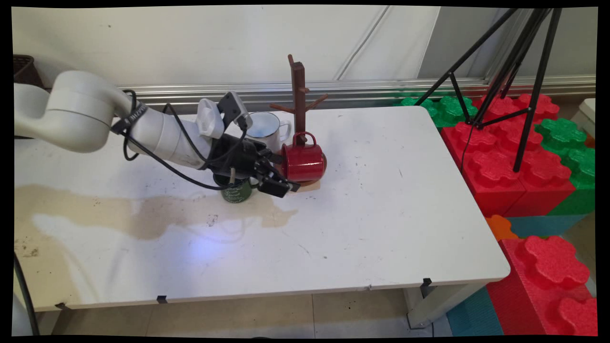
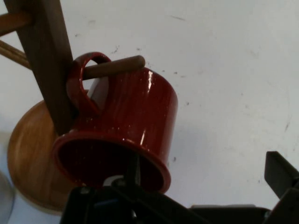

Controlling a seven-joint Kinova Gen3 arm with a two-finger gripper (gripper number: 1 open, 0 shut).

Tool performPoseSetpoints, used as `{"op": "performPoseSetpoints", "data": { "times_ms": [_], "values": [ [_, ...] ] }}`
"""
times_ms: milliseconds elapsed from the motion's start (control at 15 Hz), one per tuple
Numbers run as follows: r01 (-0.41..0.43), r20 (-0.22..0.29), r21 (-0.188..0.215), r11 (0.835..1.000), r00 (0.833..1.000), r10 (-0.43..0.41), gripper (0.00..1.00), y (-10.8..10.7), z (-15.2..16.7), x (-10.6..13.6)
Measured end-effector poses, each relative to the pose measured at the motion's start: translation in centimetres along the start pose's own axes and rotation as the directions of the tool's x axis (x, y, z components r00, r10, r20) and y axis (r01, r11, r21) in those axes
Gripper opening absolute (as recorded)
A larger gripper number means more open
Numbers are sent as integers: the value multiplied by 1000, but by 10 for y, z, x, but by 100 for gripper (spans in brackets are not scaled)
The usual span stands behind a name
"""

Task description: Pick up the red mug from the rack

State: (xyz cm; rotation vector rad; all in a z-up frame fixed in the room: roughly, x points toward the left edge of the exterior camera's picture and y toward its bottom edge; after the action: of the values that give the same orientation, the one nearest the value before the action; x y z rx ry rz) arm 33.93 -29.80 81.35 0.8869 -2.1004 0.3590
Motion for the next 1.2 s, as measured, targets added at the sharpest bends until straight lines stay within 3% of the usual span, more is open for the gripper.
{"op": "performPoseSetpoints", "data": {
  "times_ms": [467,1200],
  "values": [
    [80,-61,-21,997,995,-81,100,1,21,-3],
    [189,-102,-12,982,977,-189,100,-4,44,-9]
  ]
}}
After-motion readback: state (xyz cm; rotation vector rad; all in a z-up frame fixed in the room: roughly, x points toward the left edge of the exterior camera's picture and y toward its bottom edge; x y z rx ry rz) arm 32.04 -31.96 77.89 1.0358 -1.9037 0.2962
